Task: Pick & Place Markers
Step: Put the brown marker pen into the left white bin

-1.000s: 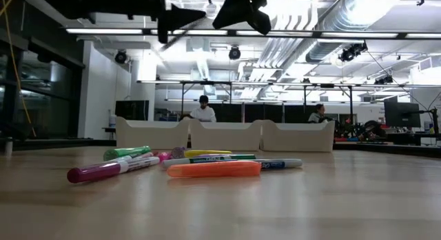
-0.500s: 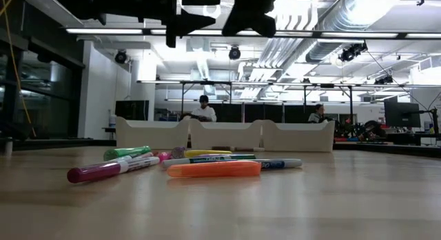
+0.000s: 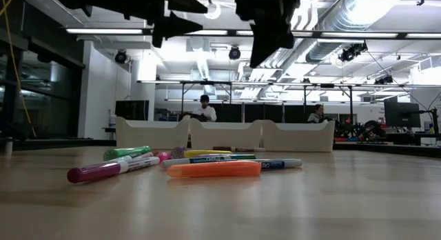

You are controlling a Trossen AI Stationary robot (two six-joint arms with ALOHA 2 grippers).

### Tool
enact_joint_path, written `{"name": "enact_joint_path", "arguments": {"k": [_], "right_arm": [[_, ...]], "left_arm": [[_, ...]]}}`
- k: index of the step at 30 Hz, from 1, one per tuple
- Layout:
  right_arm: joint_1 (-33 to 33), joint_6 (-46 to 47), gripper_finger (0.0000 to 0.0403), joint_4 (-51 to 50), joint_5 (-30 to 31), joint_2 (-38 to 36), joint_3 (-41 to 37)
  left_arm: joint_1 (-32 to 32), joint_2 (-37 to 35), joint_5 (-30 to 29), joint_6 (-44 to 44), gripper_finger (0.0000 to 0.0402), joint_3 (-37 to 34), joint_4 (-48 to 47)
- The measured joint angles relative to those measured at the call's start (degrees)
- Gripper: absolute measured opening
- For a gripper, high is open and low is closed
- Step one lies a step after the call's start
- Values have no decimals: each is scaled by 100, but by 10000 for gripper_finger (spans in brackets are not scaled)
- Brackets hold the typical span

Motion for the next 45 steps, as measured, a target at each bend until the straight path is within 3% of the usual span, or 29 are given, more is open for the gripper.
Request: {"name": "enact_joint_path", "arguments": {"k": [12,20,33,45], "right_arm": [[-326,-60,0,-150,-343,803,0],[-815,-890,0,-91,-399,1137,0],[-1679,-1991,0,190,-187,1890,0],[-2074,-3005,0,753,-170,2070,0]], "left_arm": [[0,-523,-44,-112,220,7,-1041],[0,-1043,-48,-170,220,-2,-1976],[-2,-1345,-50,-318,220,-2,-2465],[-2,-1342,-39,-717,220,-2,-2625]]}}
